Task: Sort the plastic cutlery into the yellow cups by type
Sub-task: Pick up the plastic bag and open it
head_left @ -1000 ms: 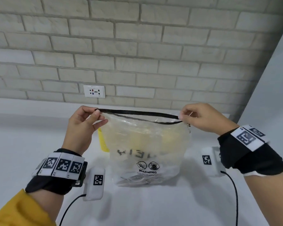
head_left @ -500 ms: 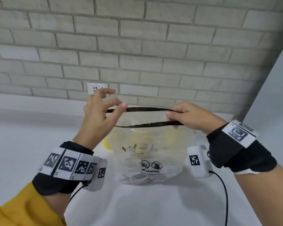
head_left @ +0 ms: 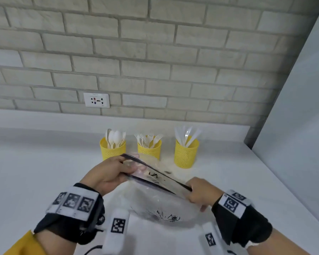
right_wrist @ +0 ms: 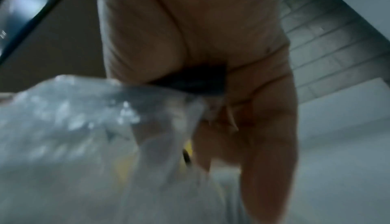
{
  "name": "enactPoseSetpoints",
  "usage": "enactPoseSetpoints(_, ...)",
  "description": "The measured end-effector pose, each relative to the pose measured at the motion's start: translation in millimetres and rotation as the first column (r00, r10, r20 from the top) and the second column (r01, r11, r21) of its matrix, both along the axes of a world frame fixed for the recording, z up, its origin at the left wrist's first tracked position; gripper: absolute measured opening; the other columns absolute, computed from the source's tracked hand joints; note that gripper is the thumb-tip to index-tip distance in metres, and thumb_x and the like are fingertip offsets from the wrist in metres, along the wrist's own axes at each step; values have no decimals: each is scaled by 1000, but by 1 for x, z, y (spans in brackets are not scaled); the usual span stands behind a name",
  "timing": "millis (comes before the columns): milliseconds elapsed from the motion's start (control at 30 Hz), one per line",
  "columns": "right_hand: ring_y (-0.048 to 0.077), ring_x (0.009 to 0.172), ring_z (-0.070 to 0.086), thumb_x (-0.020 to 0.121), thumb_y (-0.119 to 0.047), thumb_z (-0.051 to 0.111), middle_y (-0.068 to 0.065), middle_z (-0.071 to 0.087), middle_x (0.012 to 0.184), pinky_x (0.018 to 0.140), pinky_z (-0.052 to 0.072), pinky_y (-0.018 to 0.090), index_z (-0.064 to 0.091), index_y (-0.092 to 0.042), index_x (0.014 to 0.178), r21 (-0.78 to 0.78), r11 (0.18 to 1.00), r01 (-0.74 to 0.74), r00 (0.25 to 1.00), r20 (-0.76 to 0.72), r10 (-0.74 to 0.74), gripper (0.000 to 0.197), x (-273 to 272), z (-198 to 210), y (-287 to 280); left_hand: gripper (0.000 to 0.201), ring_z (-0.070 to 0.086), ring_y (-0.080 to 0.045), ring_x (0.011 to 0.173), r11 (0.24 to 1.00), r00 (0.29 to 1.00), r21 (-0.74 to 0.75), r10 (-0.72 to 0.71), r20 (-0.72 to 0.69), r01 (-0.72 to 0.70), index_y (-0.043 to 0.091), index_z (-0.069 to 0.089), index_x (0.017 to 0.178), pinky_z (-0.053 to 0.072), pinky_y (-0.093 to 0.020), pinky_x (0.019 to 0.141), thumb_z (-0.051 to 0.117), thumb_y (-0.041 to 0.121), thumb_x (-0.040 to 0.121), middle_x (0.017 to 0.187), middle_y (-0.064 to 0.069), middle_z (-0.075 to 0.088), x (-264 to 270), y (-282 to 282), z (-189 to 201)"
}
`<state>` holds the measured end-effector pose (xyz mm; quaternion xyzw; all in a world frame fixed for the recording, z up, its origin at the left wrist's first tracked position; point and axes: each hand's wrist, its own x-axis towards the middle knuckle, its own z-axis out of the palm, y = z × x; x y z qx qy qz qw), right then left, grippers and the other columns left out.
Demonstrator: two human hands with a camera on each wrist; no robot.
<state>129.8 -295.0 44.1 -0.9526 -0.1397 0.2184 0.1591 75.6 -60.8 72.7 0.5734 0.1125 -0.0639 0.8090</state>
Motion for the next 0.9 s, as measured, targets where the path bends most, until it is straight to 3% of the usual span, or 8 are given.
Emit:
enactPoseSetpoints(133, 25, 64, 59, 90, -5, 49, 14, 55, 91, 56, 58, 38, 59, -5, 90, 357, 863, 358, 912, -334, -240, 9, 4, -9, -13, 31, 65, -24, 49, 972, 982, -232, -82, -171, 41, -8, 63, 85, 56, -30, 45, 33, -5, 88, 71, -18, 66, -5, 1, -10)
enactPoseSetpoints(267, 27, 63, 68, 91, 10, 33, 24, 65, 85, 49, 58, 33, 56, 12, 111, 696, 187, 693, 719, -684, -119, 30, 23, 14, -13, 22, 46, -11, 51, 948, 948, 136, -259, -186, 286, 12, 55, 70, 44, -19, 51, 74, 25, 74, 59, 0, 48, -12, 1, -42)
enactPoseSetpoints(367, 27, 67, 61, 86, 11, 33, 20, 59, 74, 48, 57, 32, 60, 5, 90, 682, -96, 725, 680, -731, -55, 28, 28, 20, 1, 42, 32, -10, 46, 881, 956, 371, -258, -141, 293, 18, 38, 62, 29, -20, 51, 78, 12, 70, 53, 4, 31, -11, -3, -57)
enactPoseSetpoints(500, 10, 31, 23, 77, 4, 32, -3, 24, 41, 30, 28, 17, 35, -14, 46, 670, -20, 743, 670, -742, 12, 36, 23, 3, 3, 30, 50, -12, 57, 949, 974, 276, -98, -203, 153, 16, 45, 61, 52, -24, 54, 63, 10, 85, 62, 0, 53, -3, 5, -53)
enactPoseSetpoints(633, 6, 36, 24, 61, -7, 69, -7, 22, 49, 39, 32, 18, 47, -10, 63, 762, 239, 602, 734, -646, 210, 23, 11, -6, -10, 16, 71, -25, 63, 987, 980, -157, -5, -199, -27, 6, 51, 78, 60, -34, 57, 49, -7, 87, 74, -14, 70, 6, 19, -48)
enactPoseSetpoints(767, 7, 59, 61, 82, 0, 63, 0, 67, 73, 55, 51, 17, 65, -3, 101, 686, 652, 322, 883, -466, 55, 20, 8, -18, -18, 26, 72, -29, 66, 935, 986, -353, -79, -146, 22, 2, 70, 78, 60, -41, 57, 73, -8, 54, 80, -18, 73, 2, 18, -53)
enactPoseSetpoints(833, 16, 71, 66, 88, 0, 54, 10, 68, 90, 67, 57, 29, 61, 0, 110, 697, 556, 452, 845, -534, -18, 23, 11, -24, -20, 24, 70, -26, 61, 944, 978, -325, -115, -175, 52, 4, 71, 84, 59, -35, 54, 52, 2, 68, 79, -15, 73, -2, 11, -57)
enactPoseSetpoints(900, 22, 79, 68, 91, 3, 45, 15, 68, 96, 74, 57, 37, 59, 2, 114, 705, 295, 645, 740, -672, -15, 27, 17, -27, -20, 25, 68, -18, 63, 972, 972, -185, -173, -159, 142, 11, 68, 91, 55, -27, 56, 57, 12, 69, 83, -7, 71, -6, 4, -61)
